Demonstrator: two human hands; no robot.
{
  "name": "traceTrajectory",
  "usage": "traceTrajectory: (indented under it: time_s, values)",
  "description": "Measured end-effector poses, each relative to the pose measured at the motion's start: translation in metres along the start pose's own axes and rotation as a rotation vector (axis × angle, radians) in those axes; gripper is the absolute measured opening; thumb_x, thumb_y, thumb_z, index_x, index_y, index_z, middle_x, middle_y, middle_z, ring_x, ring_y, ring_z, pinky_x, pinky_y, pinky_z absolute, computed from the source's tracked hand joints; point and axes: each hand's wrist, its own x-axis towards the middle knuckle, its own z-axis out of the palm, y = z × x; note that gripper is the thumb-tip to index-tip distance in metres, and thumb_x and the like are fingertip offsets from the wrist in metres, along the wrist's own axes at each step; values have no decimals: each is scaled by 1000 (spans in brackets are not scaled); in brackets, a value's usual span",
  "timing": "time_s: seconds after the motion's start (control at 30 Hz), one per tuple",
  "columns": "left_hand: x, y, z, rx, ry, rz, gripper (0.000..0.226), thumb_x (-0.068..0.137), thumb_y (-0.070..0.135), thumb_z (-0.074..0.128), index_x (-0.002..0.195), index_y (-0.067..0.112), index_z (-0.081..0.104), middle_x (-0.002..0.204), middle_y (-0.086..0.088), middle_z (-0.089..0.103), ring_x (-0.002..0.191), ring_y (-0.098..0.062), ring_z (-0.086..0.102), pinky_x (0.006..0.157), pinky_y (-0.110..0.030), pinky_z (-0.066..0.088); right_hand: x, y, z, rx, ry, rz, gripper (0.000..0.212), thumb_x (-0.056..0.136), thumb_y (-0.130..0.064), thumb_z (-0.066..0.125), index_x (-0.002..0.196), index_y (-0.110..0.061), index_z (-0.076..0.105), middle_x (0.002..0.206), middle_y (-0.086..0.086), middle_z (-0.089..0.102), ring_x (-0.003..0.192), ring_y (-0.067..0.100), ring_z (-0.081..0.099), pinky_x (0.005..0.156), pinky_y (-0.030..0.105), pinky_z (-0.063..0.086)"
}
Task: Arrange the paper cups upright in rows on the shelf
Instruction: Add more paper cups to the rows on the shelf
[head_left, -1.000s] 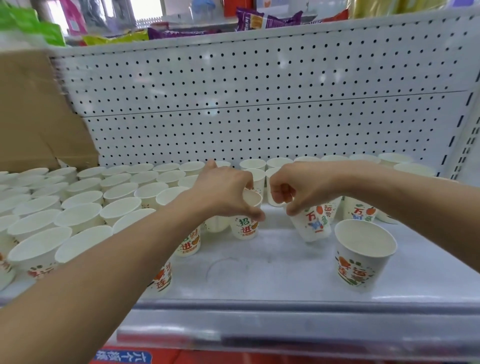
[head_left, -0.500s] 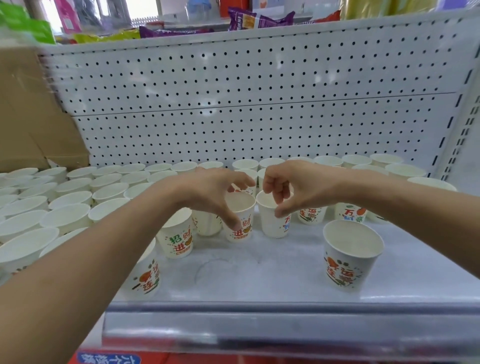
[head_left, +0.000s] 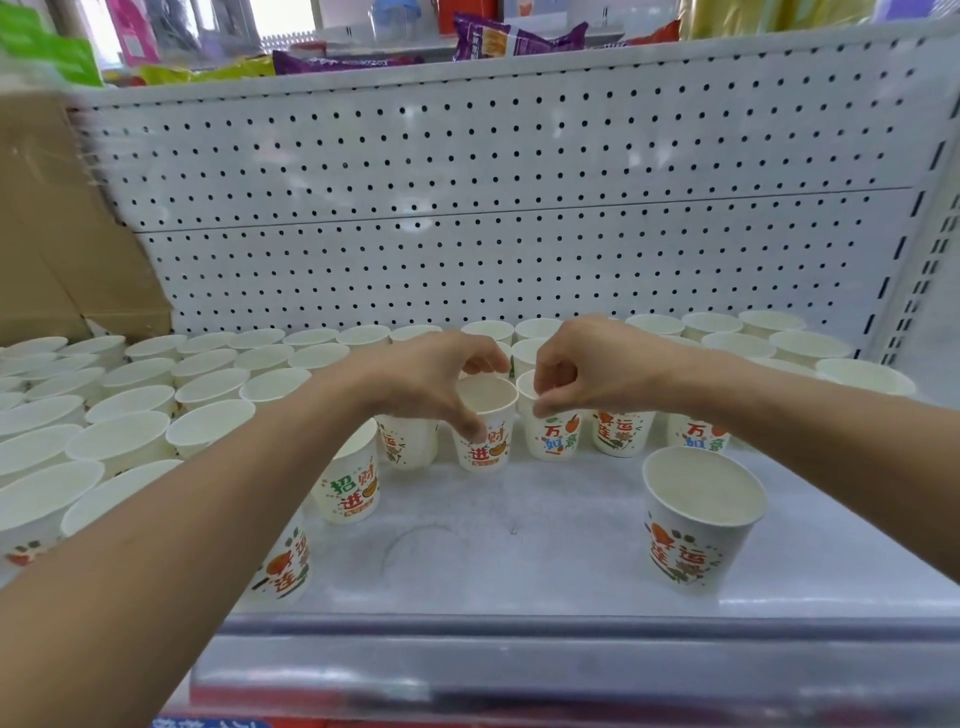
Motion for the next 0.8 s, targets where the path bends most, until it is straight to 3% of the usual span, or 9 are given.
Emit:
traceTrajectory:
  time_s: [0.13,0.27,0.37,0.6,0.8]
  values:
    - [-7,1,0,77,112,9,59,69,44,83,121,36,56,113,20,55,108,-4,52,95,-31,43,-11,19,-33,137,125,34,8,83,-30,73,80,-23,75,74,-13,69,69,-1,62,64,19,48]
    - [-5,0,-2,122,92,22,24,75,36,80,95,33,69,94,17,65,90,-1,59,85,-30,51,-31,37,-42,37,-47,110,7,78,-34,76,79,-28,74,74,-16,69,67,-3,60,62,17,43]
    - [0,1,-1,125,85,7,12,78,29,79,86,33,71,86,16,69,85,-1,61,81,-27,52,-36,41,-29,-74,-94,140,10,77,-36,77,82,-28,73,78,-14,67,71,0,58,60,16,39]
    - [2,0,1,218,103,-6,17,76,32,79,91,32,72,88,17,68,88,-1,59,91,-35,47,-40,45,-23,-138,-82,122,5,83,-31,72,86,-27,73,77,-17,65,71,-1,56,60,16,38]
    - [-2,23,4,180,215,87,35,79,47,72,111,34,65,108,18,64,102,-2,55,95,-35,43,-55,63,-55,54,87,137,4,84,-24,72,86,-27,73,79,-21,65,74,-9,59,63,10,43]
